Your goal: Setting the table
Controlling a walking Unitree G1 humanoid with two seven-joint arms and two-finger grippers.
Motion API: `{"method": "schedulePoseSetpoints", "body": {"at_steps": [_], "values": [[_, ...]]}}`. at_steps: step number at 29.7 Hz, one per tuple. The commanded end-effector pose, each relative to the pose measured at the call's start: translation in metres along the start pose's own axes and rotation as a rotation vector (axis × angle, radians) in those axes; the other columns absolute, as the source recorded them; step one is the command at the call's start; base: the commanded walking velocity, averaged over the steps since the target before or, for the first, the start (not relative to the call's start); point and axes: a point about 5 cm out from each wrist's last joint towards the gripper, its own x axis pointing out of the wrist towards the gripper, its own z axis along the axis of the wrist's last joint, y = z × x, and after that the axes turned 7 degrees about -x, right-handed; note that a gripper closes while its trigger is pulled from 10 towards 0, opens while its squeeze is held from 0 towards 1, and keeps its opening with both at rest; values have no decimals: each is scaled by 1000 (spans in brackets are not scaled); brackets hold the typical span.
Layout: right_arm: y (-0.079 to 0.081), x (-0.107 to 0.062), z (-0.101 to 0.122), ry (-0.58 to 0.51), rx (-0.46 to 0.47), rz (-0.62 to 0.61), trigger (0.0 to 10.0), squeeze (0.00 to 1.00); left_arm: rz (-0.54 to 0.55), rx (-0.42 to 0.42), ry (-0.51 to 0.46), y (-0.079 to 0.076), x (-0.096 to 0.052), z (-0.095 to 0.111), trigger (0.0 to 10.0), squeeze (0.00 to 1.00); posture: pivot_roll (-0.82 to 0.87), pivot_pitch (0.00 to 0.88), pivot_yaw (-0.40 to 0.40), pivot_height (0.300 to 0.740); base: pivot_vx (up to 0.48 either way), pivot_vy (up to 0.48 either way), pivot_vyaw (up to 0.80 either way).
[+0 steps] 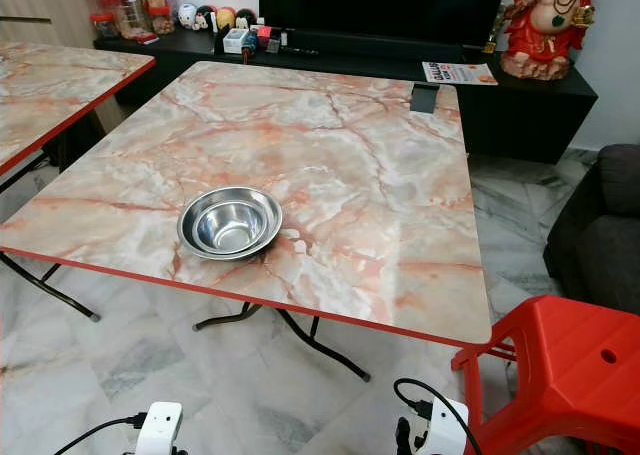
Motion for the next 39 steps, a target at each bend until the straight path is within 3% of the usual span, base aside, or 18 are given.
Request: {"method": "schedulePoseSetpoints", "body": {"at_steps": [1, 11, 28, 39], "values": [[-2, 0, 0, 6, 0, -1, 10000, 0, 3, -4, 7, 0, 0, 0, 10000, 0, -33, 0, -14, 740, 0, 0, 0], [-3, 0, -1, 18, -8, -12, 10000, 0, 22, 18, 11, 4, 0, 2, 10000, 0, -42, 0, -8, 740, 0, 317, -295], [-1, -1, -4, 20, 25, -14, 10000, 0, 31, 33, 3, 6, 0, 6, 10000, 0, -39, 0, 1, 740, 0, 4, -172], [-1, -1, -7, 27, 49, -29, 10000, 0, 39, 49, -4, 7, 0, 10, 10000, 0, -36, 0, 9, 740, 0, 480, 0]]}}
